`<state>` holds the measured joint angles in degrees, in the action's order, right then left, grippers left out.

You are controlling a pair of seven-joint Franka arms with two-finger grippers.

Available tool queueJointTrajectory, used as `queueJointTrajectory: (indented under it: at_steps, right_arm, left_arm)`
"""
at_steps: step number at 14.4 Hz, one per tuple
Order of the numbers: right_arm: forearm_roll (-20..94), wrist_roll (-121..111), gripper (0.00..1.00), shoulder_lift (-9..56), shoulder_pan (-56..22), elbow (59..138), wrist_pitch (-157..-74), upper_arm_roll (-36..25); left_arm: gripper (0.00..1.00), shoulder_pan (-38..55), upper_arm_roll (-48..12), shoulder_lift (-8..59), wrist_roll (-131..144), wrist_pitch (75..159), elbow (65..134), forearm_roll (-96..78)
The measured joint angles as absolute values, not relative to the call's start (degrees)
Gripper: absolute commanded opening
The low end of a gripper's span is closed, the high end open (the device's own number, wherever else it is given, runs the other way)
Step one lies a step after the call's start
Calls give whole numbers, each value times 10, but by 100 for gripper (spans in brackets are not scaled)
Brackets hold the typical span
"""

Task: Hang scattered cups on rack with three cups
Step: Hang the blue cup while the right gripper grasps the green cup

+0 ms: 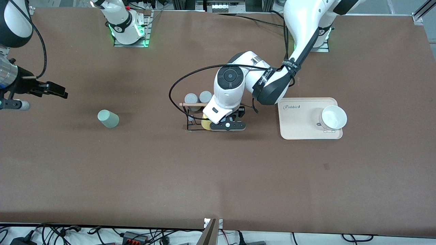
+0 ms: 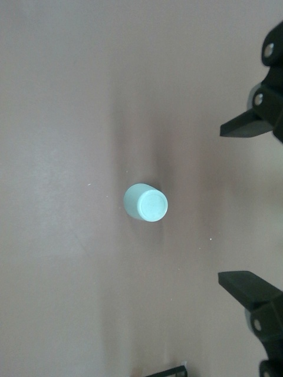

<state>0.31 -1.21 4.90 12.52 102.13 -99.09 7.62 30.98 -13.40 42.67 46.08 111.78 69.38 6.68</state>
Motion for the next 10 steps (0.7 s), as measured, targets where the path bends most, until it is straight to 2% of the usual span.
queueJointTrajectory:
  at_steps: [3,7,10]
  right_arm:
    - [3,-12,100,104,117,1023,-999,77]
    - [-30,-10,100,190,74,1035,-1058,78]
    - [-35,-10,100,216,71,1084,-1141,76]
  left_arm:
    - [21,310,-132,434,461,1127,704,88]
    - [21,310,-131,435,461,1129,709,98]
    - [21,310,-131,445,461,1130,711,102]
